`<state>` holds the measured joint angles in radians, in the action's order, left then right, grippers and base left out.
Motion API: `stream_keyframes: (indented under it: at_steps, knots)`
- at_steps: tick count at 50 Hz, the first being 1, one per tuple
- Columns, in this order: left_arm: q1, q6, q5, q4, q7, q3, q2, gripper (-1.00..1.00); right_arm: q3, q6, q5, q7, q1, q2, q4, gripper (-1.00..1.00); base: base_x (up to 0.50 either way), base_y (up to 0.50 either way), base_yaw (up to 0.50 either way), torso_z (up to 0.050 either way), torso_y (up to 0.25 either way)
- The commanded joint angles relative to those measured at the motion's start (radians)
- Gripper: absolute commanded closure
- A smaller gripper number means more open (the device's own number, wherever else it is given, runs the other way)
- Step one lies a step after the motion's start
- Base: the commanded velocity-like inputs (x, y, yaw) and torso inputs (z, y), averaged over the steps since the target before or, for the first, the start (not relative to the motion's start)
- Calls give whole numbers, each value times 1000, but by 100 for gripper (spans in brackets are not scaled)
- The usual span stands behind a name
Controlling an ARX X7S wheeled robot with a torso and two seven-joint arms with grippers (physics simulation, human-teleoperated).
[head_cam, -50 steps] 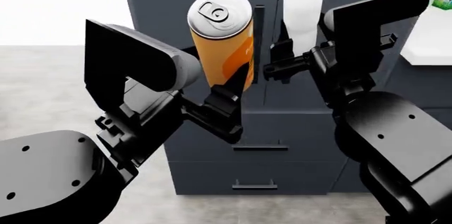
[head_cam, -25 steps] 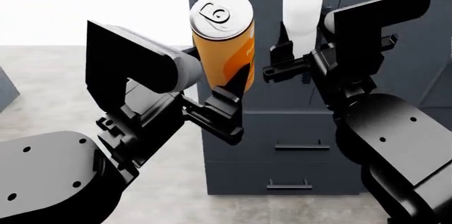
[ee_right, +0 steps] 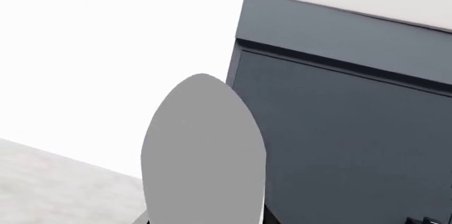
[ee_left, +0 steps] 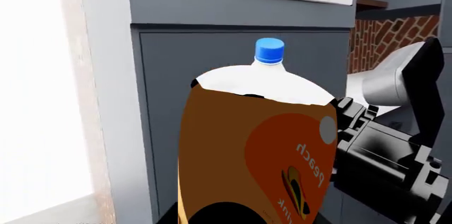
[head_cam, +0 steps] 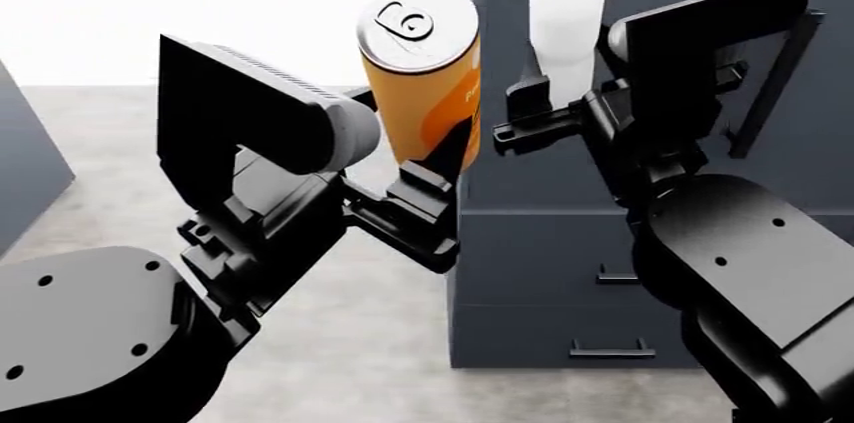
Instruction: Move the drinks to the dining counter.
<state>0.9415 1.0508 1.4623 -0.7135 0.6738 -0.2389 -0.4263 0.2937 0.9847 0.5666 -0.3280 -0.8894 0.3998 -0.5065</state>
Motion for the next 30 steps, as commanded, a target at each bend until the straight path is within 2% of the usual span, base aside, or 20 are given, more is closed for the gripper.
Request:
stream_keyframes:
  at_steps: [1,30]
  knots:
    - [7,-10,20,-5,22,5,-6,100,-4,6,-14,1,-5,3,-16,100,-1,500,0,0,0]
    - [-6,-27,-3,-4,6,-12,-11,100,-7,7,-3,-7,3,12,-24,100,-1,500,0,0,1]
